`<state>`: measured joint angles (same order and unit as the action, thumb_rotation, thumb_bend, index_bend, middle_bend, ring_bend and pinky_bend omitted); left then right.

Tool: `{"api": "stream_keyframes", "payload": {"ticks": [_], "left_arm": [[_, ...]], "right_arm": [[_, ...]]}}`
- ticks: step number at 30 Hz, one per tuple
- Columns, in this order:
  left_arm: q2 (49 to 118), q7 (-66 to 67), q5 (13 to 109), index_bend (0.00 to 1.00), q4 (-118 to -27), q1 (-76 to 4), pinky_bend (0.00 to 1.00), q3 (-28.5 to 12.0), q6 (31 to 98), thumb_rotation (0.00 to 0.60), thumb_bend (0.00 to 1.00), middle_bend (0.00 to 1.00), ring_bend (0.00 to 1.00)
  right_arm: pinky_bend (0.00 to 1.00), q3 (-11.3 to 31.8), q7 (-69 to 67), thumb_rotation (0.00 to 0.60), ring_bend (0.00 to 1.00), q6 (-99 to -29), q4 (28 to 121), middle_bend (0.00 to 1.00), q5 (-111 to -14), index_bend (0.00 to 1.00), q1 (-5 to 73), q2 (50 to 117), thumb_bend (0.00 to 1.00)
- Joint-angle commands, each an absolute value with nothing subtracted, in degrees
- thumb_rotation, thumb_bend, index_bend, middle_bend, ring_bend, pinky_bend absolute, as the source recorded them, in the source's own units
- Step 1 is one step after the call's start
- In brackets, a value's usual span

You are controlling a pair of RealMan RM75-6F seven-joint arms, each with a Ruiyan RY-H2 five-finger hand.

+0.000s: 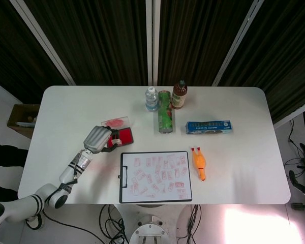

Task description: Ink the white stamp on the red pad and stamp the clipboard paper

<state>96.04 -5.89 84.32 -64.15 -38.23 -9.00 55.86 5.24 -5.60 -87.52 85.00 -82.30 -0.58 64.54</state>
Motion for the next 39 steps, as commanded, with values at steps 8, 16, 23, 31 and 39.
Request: {"api": "stream_keyframes", "payload": {"ticks": [8, 16, 23, 31, 39], "left_arm": [[100.1, -7.7, 80.5, 0.61, -57.5, -42.2, 0.57, -10.8, 51.7, 0.6, 0.46, 0.63, 0.49], [102.4, -8.1, 79.8, 0.61, -53.5, -43.3, 0.57, -10.4, 51.4, 0.6, 0.46, 0.63, 0.49], [103.4, -9.3, 79.9, 0.61, -51.2, -43.9, 0.57, -9.8, 51.2, 0.6, 0.46, 0.63, 0.49], [104.8, -9.8, 80.0, 0.62, -48.6, -44.1, 0.59, -8.9, 51.1, 0.6, 0.46, 0.63, 0.5], [106.1, -10.4, 80.1, 0.63, -46.6, -43.9, 0.62, -8.0, 51.3, 0.6, 0.46, 0.64, 0.52]], "right_arm": [[0.0, 5.5, -6.1, 0.6, 0.0, -86.7, 84.6, 0.0, -81.4, 0.0, -0.4, 64.2, 0.32], [0.0, 5.5, -6.4, 0.6, 0.0, -86.2, 84.5, 0.0, -81.6, 0.0, -0.2, 64.1, 0.32], [0.0, 5.6, -6.6, 0.6, 0.0, -86.1, 84.5, 0.0, -81.2, 0.0, -0.3, 64.0, 0.32], [0.0, 5.5, -6.6, 0.6, 0.0, -85.9, 84.2, 0.0, -81.2, 0.0, -0.3, 64.1, 0.32], [0.0, 5.3, -6.9, 0.6, 0.0, -85.5, 83.6, 0.0, -81.3, 0.0, -0.2, 64.5, 0.32]]}}
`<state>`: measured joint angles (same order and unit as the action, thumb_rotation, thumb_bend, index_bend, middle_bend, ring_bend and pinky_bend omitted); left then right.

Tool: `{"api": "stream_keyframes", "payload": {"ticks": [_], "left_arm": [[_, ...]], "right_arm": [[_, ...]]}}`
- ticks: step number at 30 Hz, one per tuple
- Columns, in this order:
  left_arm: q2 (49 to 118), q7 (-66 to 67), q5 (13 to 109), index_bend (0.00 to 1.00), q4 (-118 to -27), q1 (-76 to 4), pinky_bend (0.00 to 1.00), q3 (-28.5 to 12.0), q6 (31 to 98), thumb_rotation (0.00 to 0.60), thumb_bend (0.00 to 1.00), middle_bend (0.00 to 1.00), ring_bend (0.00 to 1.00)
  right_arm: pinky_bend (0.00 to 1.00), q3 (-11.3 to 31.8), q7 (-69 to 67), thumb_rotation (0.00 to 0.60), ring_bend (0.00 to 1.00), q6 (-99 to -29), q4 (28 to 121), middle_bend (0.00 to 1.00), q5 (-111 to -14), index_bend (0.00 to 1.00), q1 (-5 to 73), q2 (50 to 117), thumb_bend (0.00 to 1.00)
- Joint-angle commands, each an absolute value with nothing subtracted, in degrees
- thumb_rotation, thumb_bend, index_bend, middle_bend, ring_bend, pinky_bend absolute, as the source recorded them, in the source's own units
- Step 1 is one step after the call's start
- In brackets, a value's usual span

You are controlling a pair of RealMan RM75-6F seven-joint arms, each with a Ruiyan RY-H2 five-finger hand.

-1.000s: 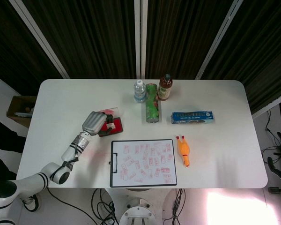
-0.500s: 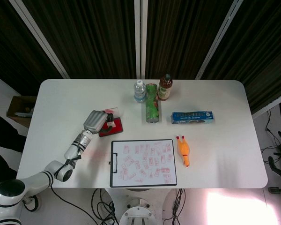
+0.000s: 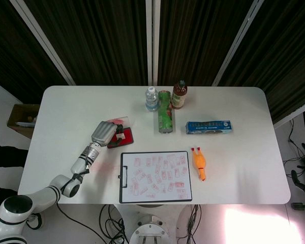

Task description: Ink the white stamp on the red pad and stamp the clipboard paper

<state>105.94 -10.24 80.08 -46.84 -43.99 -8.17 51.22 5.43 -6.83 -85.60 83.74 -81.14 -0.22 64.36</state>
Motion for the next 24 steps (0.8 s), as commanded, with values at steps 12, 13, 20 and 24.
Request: {"api": "stream_keyframes", "payload": {"ticks": [12, 13, 20, 24], "left_arm": [[107.2, -11.9, 80.1, 0.63, -44.6, -43.8, 0.63, -7.4, 50.9, 0.6, 0.46, 0.65, 0.53], [107.3, -12.0, 80.1, 0.63, -44.4, -43.8, 0.63, -7.4, 50.8, 0.6, 0.46, 0.65, 0.53], [107.9, -12.5, 79.7, 0.63, -43.7, -43.9, 0.64, -7.4, 50.4, 0.6, 0.46, 0.65, 0.53], [107.9, -12.6, 79.6, 0.63, -43.5, -43.9, 0.64, -7.5, 50.4, 0.6, 0.46, 0.65, 0.53]], "right_arm": [[0.0, 4.5, -7.7, 0.6, 0.0, -84.6, 82.1, 0.0, -82.5, 0.0, 0.3, 65.2, 0.32], [0.0, 4.5, -7.7, 0.6, 0.0, -84.6, 82.0, 0.0, -82.5, 0.0, 0.3, 65.1, 0.32], [0.0, 4.6, -8.2, 0.6, 0.0, -84.7, 81.7, 0.0, -82.1, 0.0, 0.1, 65.1, 0.32], [0.0, 4.6, -8.3, 0.6, 0.0, -84.7, 81.6, 0.0, -82.1, 0.0, 0.1, 65.1, 0.32]]}}
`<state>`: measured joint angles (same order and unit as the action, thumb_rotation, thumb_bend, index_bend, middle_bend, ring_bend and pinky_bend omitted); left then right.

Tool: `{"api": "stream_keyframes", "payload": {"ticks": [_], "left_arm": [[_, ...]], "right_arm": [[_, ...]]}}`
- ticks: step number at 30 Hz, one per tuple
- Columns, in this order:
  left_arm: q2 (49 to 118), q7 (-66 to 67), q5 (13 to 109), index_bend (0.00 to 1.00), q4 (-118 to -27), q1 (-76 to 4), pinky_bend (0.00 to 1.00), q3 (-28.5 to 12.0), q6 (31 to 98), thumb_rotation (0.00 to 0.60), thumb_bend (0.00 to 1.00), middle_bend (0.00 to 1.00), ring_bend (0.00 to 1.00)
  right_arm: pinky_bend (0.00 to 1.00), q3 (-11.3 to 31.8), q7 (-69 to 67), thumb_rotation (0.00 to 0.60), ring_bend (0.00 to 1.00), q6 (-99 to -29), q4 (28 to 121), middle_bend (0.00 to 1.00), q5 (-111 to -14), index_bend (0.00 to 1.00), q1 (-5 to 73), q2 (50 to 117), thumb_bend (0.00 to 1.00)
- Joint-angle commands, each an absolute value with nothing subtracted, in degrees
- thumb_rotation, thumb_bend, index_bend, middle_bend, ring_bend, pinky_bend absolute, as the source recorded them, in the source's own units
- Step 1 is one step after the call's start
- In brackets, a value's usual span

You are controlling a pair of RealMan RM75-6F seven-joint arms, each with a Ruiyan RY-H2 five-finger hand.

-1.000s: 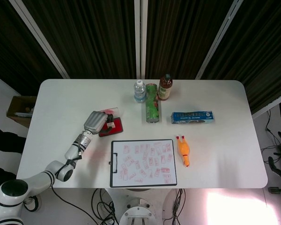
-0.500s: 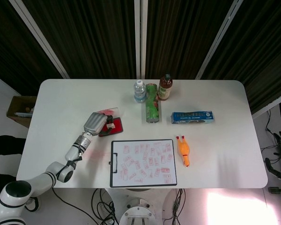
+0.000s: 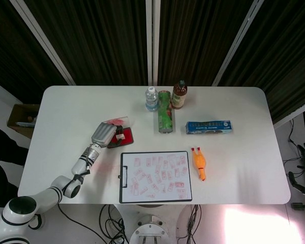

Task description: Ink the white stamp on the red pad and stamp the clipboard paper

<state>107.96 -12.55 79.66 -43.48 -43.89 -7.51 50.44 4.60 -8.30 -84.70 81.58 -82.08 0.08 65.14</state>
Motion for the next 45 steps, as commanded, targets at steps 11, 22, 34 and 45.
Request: {"api": "stream_keyframes", "payload": {"ticks": [11, 22, 34, 45], "left_arm": [[102.8, -14.3, 78.8, 0.63, -51.8, -43.4, 0.64, -9.2, 51.7, 0.6, 0.46, 0.65, 0.52], [94.3, -7.7, 79.4, 0.63, -72.8, -40.3, 0.64, -9.2, 58.3, 0.6, 0.46, 0.65, 0.52], [97.4, 2.9, 85.6, 0.63, -81.7, -38.2, 0.64, -1.4, 60.5, 0.6, 0.47, 0.65, 0.52], [103.8, 3.2, 84.8, 0.63, -76.4, -38.3, 0.64, -1.7, 59.1, 0.6, 0.47, 0.65, 0.52]], "right_arm": [[0.0, 4.7, -8.9, 0.6, 0.0, -84.9, 81.5, 0.0, -82.5, 0.0, 0.2, 65.2, 0.32], [0.0, 4.3, -9.5, 0.6, 0.0, -85.3, 81.4, 0.0, -83.2, 0.0, 0.1, 65.3, 0.32], [0.0, 4.2, -10.4, 0.6, 0.0, -85.6, 80.9, 0.0, -83.8, 0.0, 0.2, 65.2, 0.32], [0.0, 4.4, -10.4, 0.6, 0.0, -84.8, 80.5, 0.0, -83.0, 0.0, 0.4, 65.4, 0.32]]}}
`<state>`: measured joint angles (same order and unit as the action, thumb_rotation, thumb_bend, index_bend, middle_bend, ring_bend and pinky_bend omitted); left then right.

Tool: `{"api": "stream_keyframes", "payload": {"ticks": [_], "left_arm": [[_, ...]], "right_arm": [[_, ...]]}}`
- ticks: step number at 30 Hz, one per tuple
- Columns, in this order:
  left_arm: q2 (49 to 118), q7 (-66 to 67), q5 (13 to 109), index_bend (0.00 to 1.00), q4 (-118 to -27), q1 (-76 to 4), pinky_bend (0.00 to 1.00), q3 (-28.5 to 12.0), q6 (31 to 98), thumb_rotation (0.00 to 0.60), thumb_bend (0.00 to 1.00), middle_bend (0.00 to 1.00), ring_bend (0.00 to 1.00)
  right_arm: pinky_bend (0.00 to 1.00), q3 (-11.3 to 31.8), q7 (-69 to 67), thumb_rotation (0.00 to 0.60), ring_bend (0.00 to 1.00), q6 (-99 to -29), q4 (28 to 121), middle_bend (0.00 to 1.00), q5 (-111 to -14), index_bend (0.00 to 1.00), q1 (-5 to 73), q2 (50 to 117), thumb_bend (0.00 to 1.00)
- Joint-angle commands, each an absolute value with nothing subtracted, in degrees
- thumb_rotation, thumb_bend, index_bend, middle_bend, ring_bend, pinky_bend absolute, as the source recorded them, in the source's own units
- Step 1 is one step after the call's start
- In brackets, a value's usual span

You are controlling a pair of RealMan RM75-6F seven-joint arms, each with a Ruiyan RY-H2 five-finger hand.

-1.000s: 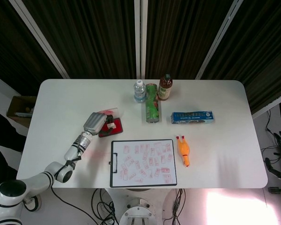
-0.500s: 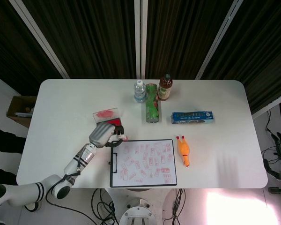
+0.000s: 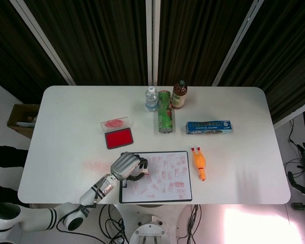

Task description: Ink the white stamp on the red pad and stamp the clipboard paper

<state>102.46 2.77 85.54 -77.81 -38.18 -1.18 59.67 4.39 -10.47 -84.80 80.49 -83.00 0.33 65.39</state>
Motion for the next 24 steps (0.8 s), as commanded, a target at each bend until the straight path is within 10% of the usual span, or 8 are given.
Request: {"api": "stream_keyframes", "payload": {"ticks": [1, 24], "left_arm": [[104.5, 3.4, 84.4, 0.63, -75.5, -38.5, 0.64, -2.1, 58.7, 0.6, 0.46, 0.65, 0.52], [110.8, 5.1, 83.8, 0.63, -67.5, -39.8, 0.64, -3.4, 57.6, 0.6, 0.47, 0.65, 0.52]], "right_arm": [[0.0, 4.5, -10.4, 0.6, 0.0, -84.8, 80.5, 0.0, -83.0, 0.0, 0.5, 65.5, 0.32], [0.0, 4.5, -10.4, 0.6, 0.0, -83.8, 79.9, 0.0, -82.5, 0.0, 0.8, 65.8, 0.32]]}}
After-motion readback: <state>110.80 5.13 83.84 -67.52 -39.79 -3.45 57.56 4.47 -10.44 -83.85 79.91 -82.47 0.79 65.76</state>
